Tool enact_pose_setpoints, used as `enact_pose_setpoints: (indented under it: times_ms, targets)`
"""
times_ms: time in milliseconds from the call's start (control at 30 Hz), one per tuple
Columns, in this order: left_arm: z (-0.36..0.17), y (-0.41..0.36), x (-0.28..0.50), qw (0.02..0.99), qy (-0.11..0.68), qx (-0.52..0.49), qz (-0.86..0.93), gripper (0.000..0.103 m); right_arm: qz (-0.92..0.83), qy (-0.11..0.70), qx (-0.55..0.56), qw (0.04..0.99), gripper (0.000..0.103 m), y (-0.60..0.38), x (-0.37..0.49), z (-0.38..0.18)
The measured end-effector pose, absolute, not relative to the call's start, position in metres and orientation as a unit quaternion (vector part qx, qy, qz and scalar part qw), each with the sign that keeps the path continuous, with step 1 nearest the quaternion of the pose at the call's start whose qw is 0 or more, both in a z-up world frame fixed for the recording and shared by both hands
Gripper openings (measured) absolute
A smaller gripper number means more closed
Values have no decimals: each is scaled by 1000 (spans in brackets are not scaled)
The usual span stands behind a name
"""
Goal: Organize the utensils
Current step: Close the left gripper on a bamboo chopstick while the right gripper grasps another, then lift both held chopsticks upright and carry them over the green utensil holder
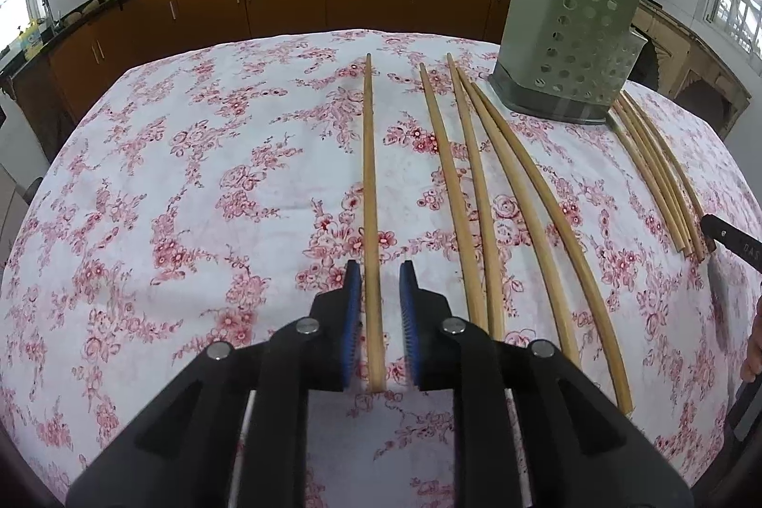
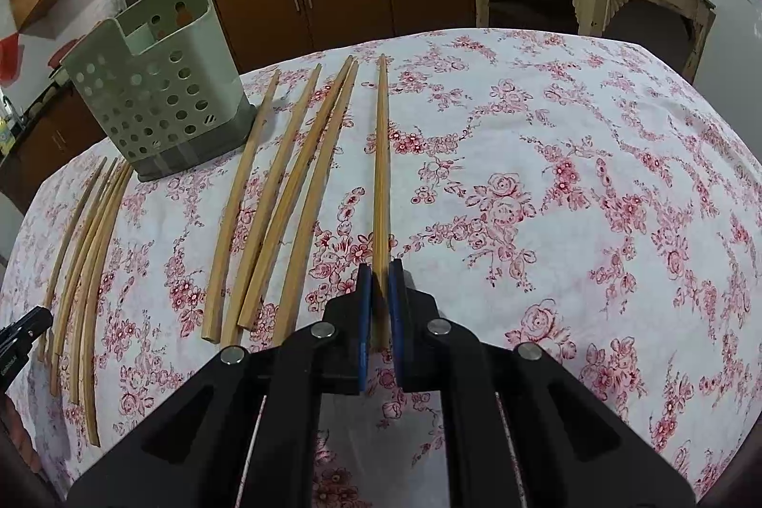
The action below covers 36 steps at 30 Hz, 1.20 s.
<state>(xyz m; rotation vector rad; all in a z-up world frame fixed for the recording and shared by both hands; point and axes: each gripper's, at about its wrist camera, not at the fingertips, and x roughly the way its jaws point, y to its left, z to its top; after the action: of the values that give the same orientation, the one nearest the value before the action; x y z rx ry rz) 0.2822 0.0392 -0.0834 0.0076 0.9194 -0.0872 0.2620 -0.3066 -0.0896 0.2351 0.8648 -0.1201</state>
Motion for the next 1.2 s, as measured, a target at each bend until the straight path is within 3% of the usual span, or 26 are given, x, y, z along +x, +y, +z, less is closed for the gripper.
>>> enact_pose_setpoints:
  times_ms: [333,567,800,1200]
  targets:
    - [-84,40,273,900,435,3,-35,18,-49,413,125,901,9,-310,258,-91]
    - [-83,42,275,899,437,4,-29,8,-43,413,138,899,8,-313,256,-91]
    - [-80,45,274,894,448,8,-32,8,-37,398,134,907,8,-313,247,-78]
    - [-36,42,259,919,390,32,-45,8,-43,342,92,934,8,-309,230,-41]
